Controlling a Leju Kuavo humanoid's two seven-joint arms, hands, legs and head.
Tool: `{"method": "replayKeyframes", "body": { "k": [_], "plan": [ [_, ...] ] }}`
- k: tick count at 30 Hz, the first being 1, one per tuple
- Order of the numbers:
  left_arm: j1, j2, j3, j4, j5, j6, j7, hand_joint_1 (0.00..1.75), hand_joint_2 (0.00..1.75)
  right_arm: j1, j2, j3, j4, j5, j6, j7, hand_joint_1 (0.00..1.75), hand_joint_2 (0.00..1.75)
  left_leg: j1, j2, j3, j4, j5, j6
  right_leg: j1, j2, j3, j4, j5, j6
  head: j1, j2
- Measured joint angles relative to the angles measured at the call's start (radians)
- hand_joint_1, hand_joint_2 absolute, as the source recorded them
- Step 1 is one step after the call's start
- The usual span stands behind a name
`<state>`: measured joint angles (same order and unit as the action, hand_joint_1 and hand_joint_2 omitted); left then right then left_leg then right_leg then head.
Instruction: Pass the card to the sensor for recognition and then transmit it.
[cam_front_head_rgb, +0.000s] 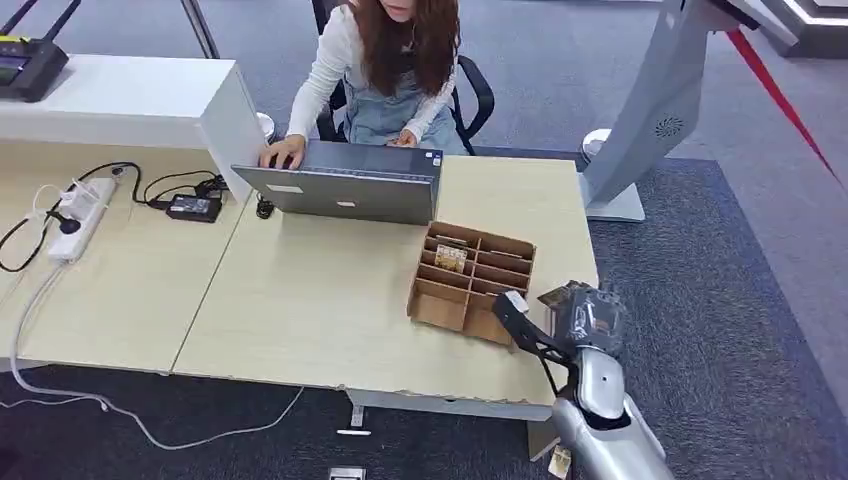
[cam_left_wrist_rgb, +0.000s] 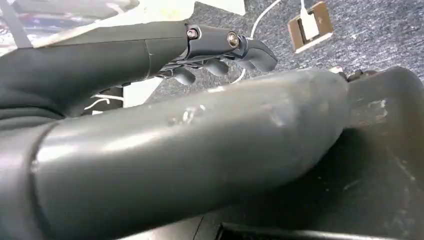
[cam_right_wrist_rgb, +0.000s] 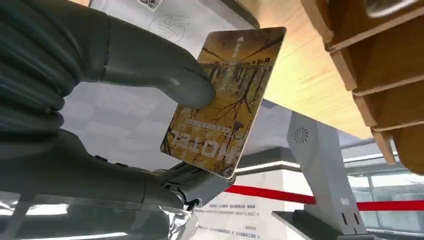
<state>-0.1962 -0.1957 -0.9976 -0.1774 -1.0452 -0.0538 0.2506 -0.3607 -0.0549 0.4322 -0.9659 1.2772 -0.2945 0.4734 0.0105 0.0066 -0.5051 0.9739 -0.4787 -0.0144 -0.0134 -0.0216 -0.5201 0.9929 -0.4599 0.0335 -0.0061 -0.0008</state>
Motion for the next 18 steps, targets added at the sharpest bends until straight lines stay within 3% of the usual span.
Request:
{"method": "replayKeyframes", "body": {
  "k": [5,10,14,18],
  "plan": [
    [0.000,0.000,0.000,0.000,0.000,0.000,0.000,0.00,0.00,-0.002,-0.002,0.013,0.000,-0.022,-0.008,0.008,1.75,1.75,0.000,0.000,0.000,0.000,0.000,0.000,0.000,0.000,0.000,0.000,0.000,0.000,0.000,0.000],
    [0.000,0.000,0.000,0.000,-0.012,0.000,-0.012,0.00,0.00,-0.041,-0.010,0.022,-0.010,-0.029,-0.091,0.009,1.75,1.75,0.000,0.000,0.000,0.000,0.000,0.000,0.000,0.000,0.000,0.000,0.000,0.000,0.000,0.000],
    [-0.001,0.000,-0.001,0.000,-0.015,0.000,-0.029,0.00,0.00,-0.099,-0.023,0.039,-0.086,-0.019,-0.073,0.004,1.75,1.75,0.000,0.000,0.001,0.000,0.000,0.000,0.000,0.000,0.001,0.000,0.000,0.000,0.000,0.000],
    [-0.001,-0.001,-0.001,0.000,-0.015,0.001,-0.046,0.00,0.00,-0.169,-0.026,0.064,-0.187,0.000,-0.006,0.006,1.75,1.75,0.000,0.002,0.001,0.000,0.000,0.000,0.000,0.001,0.000,0.001,0.001,-0.001,0.000,0.000]
  ]
}}
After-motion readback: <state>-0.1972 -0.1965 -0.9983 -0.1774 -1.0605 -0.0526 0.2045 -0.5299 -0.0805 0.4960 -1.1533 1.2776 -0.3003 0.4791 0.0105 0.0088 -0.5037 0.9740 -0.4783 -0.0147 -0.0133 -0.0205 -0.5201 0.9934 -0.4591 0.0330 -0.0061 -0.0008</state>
